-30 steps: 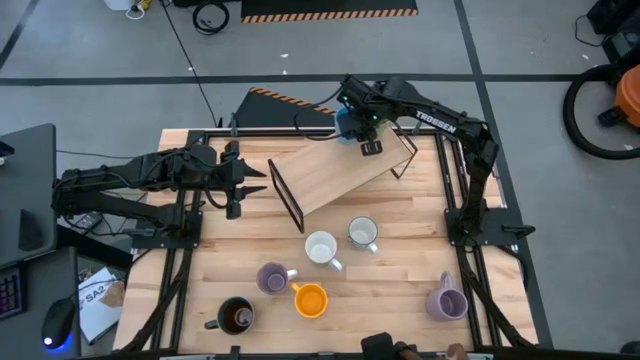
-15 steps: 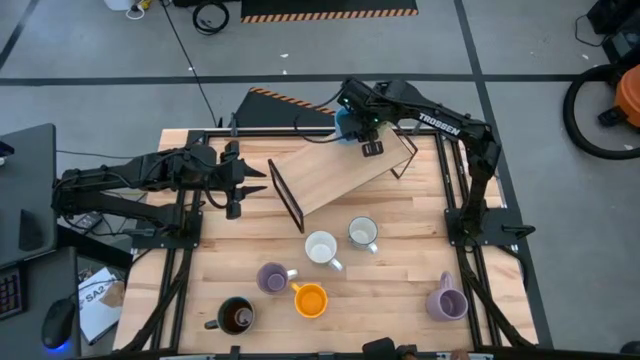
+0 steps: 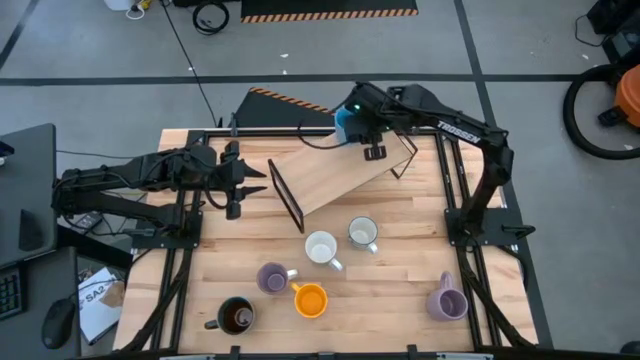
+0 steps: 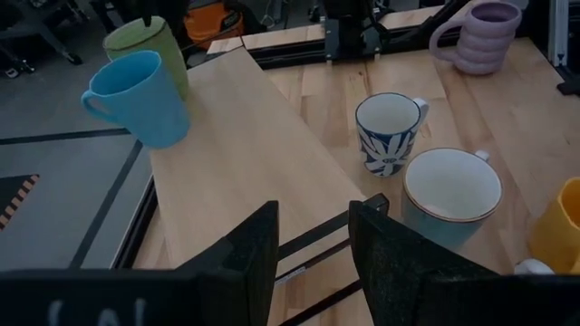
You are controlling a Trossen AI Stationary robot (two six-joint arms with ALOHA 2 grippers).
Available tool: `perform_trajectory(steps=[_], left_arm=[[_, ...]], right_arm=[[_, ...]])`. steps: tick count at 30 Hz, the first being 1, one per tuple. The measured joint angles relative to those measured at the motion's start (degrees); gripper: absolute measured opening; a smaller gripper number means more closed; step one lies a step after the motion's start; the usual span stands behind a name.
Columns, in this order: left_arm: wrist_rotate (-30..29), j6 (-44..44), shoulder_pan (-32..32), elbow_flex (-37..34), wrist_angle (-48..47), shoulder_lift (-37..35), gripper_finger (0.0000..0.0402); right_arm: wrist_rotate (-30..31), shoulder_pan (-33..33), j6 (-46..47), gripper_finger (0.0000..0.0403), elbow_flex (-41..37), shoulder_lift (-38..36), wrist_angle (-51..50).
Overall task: Place coffee mugs
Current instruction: Put the white mug on the shelf
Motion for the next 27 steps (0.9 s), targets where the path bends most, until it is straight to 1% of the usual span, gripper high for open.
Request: perform_trajectory(steps=[6, 11, 17, 27], left_arm=[[6.29, 0.44, -1.07, 0.00, 0.00, -0.01, 0.0142], [6.34, 0.38, -1.43, 0.00, 0.00, 0.00, 0.0142], [6.35, -1.06, -1.43, 0.00, 0.00, 0.01, 0.0142], [6.35, -2.37, -1.43, 0.00, 0.02, -0.01, 0.0142]], right_arm=[[0.51, 5.07, 8.25, 0.0136, 0.00, -1.67, 0.00], [-0.49, 9.27, 16.77, 0.0136, 0.00, -1.87, -0.41], [-4.88, 14.35, 27.33, 0.0136, -1.48, -1.82, -1.67], [-4.87, 23.13, 43.58, 0.0136, -9.97, -1.78, -0.97]])
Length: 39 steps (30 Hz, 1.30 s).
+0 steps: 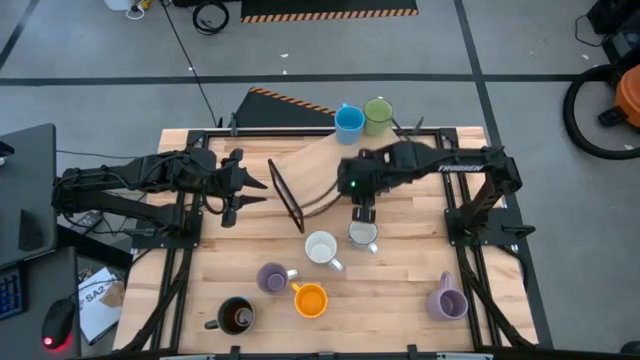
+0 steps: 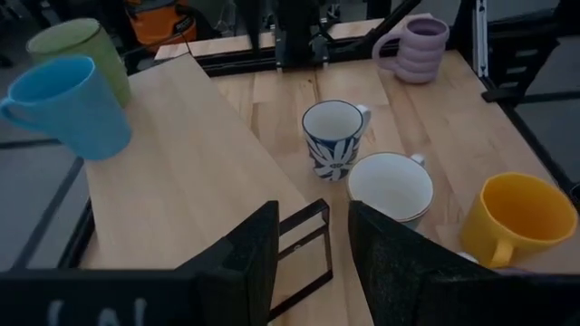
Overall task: Place coffee mugs
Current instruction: Put the white mug on the shelf
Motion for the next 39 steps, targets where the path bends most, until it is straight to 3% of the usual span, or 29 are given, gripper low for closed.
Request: perform_trajectory(steps=[16, 30, 39], left_arm=[[-0.40, -3.65, 0.00, 0.00, -0.02, 0.00, 0.0142], [-1.53, -4.81, 0.00, 0.02, -0.07, -0.04, 0.0142], [-1.53, -5.16, 0.00, 0.02, -0.49, -0.02, 0.0142]], right_arm=[[-1.54, 10.37, 14.24, 0.0151, -13.97, 0.49, 8.62], [-3.23, 12.77, 17.61, 0.0236, -20.08, 2.50, 12.55], [-4.48, 12.76, 16.02, 0.0217, -24.40, 2.54, 16.97]])
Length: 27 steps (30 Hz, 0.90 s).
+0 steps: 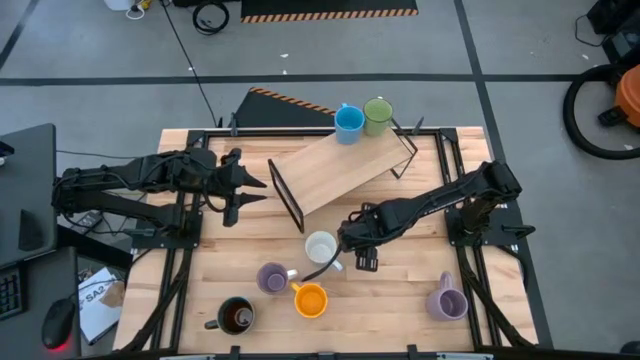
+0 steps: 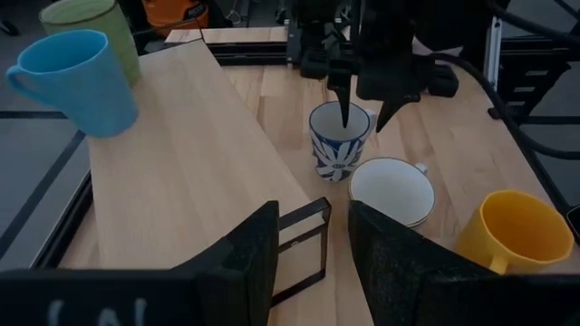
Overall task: Place coffee mugs
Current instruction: Put the white mug on the shelf
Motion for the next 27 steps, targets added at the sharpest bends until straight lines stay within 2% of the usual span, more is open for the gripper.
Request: perform_trajectory(steps=[14, 27], left_arm=[[0.00, -0.03, 0.00, 0.00, -0.45, 0.00, 0.0142], [0.00, -1.10, 0.00, 0.00, -0.69, 0.00, 0.0142]], right_arm=[[-0.30, -0.06, -2.56, 0.0141, -6.67, 0.00, 6.96], [-1.68, -1.91, -4.46, 0.0042, -7.05, -0.09, 5.95]])
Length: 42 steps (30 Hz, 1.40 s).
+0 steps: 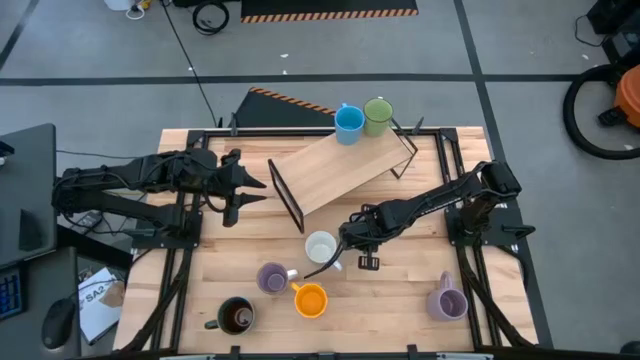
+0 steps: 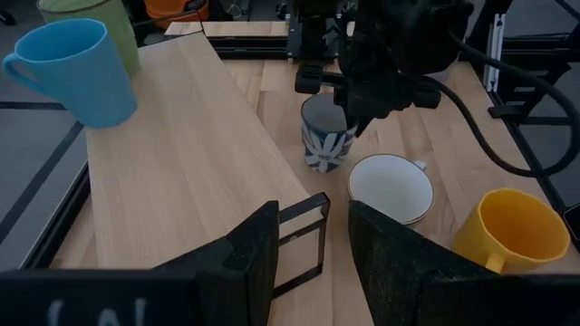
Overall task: Place coffee mugs
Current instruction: Put the white mug on the shelf
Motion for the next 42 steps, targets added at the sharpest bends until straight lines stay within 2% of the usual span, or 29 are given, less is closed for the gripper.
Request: perform_trajectory(steps=[6, 12, 18, 25, 31, 35, 42], left_arm=[[0.00, 0.07, 0.00, 0.00, -0.02, 0.00, 0.0142], [0.02, 0.07, 0.00, 0.00, -0.28, 0.02, 0.0142], [0.01, 2.92, 0.00, 0.00, -0.52, 0.02, 0.0142], [-0.03, 4.63, 0.01, 0.00, -0.52, 0.02, 0.0142], [-0.54, 4.67, 0.13, 0.00, -0.52, 0.02, 0.0142], [-0.59, 4.68, 0.11, 0.00, -0.52, 0.02, 0.0142], [-0.59, 4.68, 0.13, 0.00, -0.50, 0.02, 0.0142]], right_arm=[[-1.84, -0.78, -3.72, 0.0035, 2.24, -0.07, -6.94], [-0.33, -0.78, -10.19, 0.0045, 9.64, -0.33, -22.68], [0.28, -2.84, -15.50, 0.0035, 15.38, -4.85, -31.04], [1.32, -7.07, -21.74, 0.0041, 16.15, -13.17, -32.39], [7.02, -10.26, -32.45, 0.0034, 16.13, -18.92, -33.29], [10.66, -13.12, -36.18, 0.0033, 16.15, -20.61, -33.23], [7.32, -22.45, -40.14, 0.0032, 16.13, -20.73, -32.59]])
